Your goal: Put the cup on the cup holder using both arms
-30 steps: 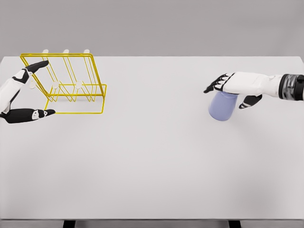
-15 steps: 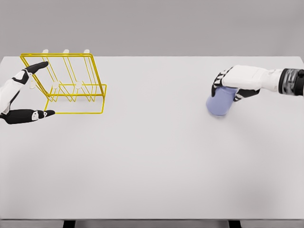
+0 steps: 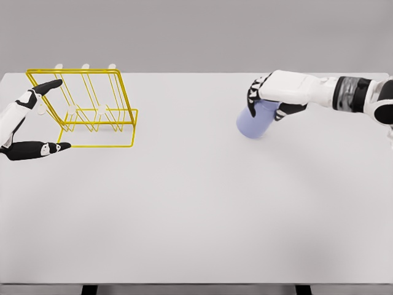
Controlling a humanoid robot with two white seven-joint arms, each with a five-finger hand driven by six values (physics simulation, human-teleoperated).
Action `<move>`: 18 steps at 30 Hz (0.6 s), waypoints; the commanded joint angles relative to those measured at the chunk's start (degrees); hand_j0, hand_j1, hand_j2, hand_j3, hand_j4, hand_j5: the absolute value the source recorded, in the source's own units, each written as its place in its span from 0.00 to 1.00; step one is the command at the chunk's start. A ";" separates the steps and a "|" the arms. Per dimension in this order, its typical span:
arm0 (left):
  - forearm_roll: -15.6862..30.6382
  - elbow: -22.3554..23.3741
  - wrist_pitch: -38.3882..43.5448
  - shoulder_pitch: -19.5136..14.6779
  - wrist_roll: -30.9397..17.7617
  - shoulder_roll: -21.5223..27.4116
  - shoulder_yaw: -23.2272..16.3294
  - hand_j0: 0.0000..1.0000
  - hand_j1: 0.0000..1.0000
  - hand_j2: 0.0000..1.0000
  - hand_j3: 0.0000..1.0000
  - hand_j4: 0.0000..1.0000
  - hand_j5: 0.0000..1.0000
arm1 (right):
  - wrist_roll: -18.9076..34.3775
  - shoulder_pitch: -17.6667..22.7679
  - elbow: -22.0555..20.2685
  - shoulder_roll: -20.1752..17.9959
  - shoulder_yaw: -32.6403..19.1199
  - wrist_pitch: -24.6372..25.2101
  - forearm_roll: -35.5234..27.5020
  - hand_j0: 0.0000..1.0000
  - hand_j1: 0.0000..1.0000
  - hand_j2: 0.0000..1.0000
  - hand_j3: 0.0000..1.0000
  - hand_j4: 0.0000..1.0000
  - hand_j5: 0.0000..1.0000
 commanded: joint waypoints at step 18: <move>0.41 -0.02 0.06 0.00 0.03 0.05 0.00 1.00 1.00 1.00 1.00 1.00 1.00 | -0.04 0.70 -16.57 9.38 11.24 0.20 0.26 0.37 0.37 0.37 0.37 0.37 0.37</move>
